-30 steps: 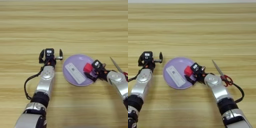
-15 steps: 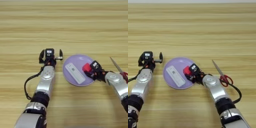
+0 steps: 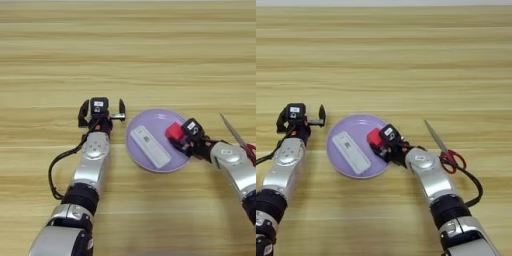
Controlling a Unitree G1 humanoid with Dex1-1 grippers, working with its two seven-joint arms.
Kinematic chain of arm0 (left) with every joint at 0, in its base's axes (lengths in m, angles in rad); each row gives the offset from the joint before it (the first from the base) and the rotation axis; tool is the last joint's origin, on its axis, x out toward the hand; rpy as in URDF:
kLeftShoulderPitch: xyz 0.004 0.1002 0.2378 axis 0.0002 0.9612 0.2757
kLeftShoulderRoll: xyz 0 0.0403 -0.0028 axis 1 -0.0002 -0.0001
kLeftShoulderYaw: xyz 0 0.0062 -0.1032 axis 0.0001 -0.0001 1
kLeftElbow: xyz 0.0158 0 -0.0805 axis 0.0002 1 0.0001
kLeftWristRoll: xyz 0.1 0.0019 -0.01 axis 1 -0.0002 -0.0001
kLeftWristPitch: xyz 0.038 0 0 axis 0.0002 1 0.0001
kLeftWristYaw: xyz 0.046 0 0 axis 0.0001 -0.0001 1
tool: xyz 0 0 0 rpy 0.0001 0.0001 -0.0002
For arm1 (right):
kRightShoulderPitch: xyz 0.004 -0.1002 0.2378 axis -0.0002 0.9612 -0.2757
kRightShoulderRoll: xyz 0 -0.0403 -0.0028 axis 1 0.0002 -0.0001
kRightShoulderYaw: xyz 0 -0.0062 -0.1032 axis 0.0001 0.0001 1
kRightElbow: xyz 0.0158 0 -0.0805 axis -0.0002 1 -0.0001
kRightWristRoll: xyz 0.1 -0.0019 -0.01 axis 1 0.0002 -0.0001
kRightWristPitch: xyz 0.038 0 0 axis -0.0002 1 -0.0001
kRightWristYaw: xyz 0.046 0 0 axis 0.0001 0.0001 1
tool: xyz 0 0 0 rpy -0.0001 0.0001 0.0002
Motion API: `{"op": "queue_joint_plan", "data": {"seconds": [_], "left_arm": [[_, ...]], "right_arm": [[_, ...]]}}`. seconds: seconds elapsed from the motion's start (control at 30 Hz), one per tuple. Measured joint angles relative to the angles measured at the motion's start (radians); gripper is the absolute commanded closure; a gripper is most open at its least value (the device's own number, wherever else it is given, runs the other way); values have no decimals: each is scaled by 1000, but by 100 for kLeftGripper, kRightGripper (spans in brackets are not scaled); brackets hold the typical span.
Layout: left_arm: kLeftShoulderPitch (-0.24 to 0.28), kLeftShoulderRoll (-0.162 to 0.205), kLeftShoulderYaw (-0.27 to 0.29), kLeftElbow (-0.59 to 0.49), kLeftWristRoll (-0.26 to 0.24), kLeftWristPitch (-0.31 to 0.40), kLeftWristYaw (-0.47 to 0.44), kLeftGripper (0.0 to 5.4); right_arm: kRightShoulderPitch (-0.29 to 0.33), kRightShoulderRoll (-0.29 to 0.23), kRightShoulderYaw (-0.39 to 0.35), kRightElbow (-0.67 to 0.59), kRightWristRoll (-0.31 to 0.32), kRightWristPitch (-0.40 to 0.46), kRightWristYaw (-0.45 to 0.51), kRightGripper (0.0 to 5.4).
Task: Move the objects on the table
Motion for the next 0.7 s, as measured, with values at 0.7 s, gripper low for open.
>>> {"op": "queue_joint_plan", "data": {"seconds": [0.7], "left_arm": [[-4,0,0,4,1,0,1,0]], "right_arm": [[-96,10,-170,69,82,-11,-166,314]]}}
